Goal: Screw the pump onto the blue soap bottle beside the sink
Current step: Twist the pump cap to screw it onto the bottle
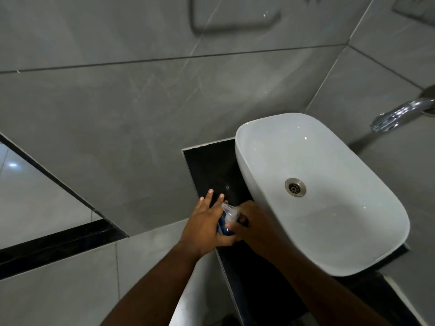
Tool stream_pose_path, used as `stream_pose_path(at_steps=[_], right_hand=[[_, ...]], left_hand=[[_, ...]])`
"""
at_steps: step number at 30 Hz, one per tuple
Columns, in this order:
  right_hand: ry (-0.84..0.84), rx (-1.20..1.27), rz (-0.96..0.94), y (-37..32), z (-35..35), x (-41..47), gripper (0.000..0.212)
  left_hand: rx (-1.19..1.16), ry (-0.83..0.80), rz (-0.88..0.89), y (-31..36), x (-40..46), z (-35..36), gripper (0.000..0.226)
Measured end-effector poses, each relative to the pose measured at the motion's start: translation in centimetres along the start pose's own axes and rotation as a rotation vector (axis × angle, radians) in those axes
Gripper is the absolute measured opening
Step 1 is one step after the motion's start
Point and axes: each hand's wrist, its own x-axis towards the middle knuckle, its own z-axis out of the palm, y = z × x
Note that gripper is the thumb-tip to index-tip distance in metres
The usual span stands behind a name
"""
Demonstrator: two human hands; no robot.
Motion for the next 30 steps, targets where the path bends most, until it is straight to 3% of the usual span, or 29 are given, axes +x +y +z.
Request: stream_pose_path(at_steps=[3,10,20,25,30], right_hand=[[-0.082,-0.077,-0.025,0.2,-0.6,0.4,0.033],[-0.033,-0.093,-0.075,0.3,0.0,0.7,0.01],[0.006,-0.04,-0.041,0.3,-1.4,0.5,0.043],[-0.058,-0.198,-0.185,-0.6,-3.1,1.8,0.026],[-0.121,-0.279,-0.223,-0.8,-2.9,2.1,0.027]], left_hand=[[0.009,-0.003,-0.003,0.1,0.0,-0.2,0.108],[0.005,-0.006,-0.011,0.3,-0.1,-0.2,0.103],[-0.017,-0.034,-0.018,0.5,-0.2,-0.3,0.106],[-0.044,-0.052,-0.038,0.7,-0.4,-0.6,0.109],[-0.028,-0.035,-0.003,0.8,-0.3,-0.7,0.102]])
